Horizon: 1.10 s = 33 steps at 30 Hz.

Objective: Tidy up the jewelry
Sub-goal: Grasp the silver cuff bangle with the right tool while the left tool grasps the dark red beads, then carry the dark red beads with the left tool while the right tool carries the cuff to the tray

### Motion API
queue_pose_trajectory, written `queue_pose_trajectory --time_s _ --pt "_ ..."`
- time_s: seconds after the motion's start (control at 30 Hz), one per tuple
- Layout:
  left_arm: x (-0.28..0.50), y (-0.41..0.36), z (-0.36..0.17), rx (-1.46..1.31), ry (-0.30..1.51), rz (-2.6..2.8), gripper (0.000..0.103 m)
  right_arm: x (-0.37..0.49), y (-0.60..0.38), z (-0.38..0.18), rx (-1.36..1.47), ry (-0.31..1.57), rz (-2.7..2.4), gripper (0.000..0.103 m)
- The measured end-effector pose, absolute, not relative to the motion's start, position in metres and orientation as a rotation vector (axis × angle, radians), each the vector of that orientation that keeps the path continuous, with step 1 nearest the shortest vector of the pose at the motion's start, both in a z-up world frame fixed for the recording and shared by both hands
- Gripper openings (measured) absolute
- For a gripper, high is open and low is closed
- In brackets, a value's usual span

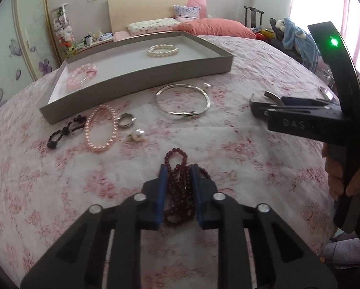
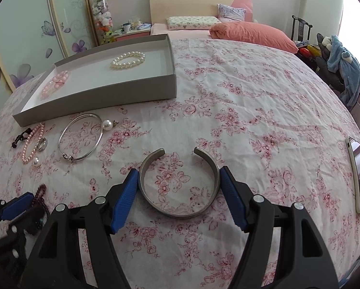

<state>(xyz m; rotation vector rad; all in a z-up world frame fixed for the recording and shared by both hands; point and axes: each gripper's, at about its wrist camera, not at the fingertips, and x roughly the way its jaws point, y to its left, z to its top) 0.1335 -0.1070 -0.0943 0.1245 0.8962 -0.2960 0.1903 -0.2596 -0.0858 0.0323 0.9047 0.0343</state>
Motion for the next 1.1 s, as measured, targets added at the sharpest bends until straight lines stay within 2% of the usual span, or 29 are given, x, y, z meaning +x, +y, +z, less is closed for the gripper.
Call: queue_pose_trajectory --time_s 0.1,0.53,1.1 --pt "0.132 -0.091 -0.092 0.105 0.895 -0.273 0.009 0.189 -0.255 -0.085 0.030 0.905 0.053 0.068" --pt "0.137 -0.013 -0.082 0.011 0.882 -0.096 0.009 0.181 -0.226 -0.085 -0.006 0.900 0.132 0.068" --pt "0.134 -0.004 -0.069 -0.019 0.846 -0.089 0.009 0.174 -0.219 -0.081 -0.004 0.887 0.148 0.068"
